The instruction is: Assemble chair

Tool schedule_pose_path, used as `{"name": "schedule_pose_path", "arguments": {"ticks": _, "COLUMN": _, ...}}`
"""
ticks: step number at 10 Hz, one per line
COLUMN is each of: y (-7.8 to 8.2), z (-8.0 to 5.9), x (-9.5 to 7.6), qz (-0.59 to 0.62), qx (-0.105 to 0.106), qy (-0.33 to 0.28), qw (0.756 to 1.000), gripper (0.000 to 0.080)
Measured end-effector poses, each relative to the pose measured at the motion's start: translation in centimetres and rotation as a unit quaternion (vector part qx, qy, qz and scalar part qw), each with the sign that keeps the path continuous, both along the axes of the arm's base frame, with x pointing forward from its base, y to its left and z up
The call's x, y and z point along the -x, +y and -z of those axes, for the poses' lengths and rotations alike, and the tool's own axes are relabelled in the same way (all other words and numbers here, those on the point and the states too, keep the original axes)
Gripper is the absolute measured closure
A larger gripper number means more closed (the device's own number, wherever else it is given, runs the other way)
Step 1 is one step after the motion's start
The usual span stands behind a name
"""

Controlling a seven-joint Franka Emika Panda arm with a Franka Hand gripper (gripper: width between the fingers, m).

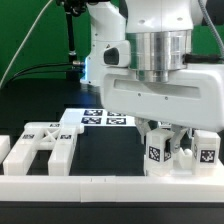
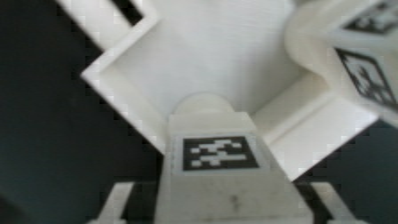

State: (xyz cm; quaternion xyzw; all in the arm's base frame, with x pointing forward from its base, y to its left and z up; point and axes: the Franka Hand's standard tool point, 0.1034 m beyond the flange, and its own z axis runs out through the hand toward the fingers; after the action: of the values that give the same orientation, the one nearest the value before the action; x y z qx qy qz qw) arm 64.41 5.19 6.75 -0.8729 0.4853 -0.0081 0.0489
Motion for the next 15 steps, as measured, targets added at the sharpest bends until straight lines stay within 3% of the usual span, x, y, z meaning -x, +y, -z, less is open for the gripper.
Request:
{"name": "schedule_pose_path", "arguments": {"ticks": 3, "y": -0.11, "z": -0.02, "x": -0.21, "qz": 0.210, "qx": -0.040, "qy": 0.010, "qw": 0.977, "gripper": 0.0515}}
{"name": "schedule_pose_path", "arguments": {"ticks": 5, "y": 0.00, "z": 0.10, "x": -0.17, "qz": 0.228, "qx": -0.040, "qy": 0.008, "qw": 0.973, "gripper": 0.0515}}
{"name": "schedule_pose_path", "arguments": {"ticks": 6, "y": 0.02, "z": 0.08, "x": -0.19, "qz": 0.190, "qx": -0.036, "qy": 0.004, "qw": 0.981, "gripper": 0.0515}}
{"name": "schedule_pose_path", "arguments": {"ticks": 8, "y": 0.08, "z": 0.09, "x": -0.12, "qz": 0.005, "qx": -0.023, "qy": -0.009, "qw": 1.000, "gripper": 0.0208}}
{"name": "schedule_pose_path", "arguments": {"ticks": 12, "y": 0.06, "z": 0.15, "x": 0.00, "qz": -0.165, "qx": -0.007, "qy": -0.028, "qw": 0.986, "gripper": 0.0152}}
{"name": "schedule_pose_path", "arguments": {"ticks": 13, "y": -0.05, "z": 0.13, "x": -0.06, "qz": -0.251, "qx": 0.010, "qy": -0.031, "qw": 0.968, "gripper": 0.0151}}
{"name": "schedule_pose_path", "arguments": {"ticks": 14, "y": -0.01, "z": 0.09, "x": -0.16, "qz": -0.356, "qx": 0.033, "qy": -0.032, "qw": 0.933, "gripper": 0.0151}}
{"name": "schedule_pose_path", "arguments": {"ticks": 15, "y": -0.27, "z": 0.14, "x": -0.17, "qz": -0.403, "qx": 0.036, "qy": -0.035, "qw": 0.914, "gripper": 0.0151}}
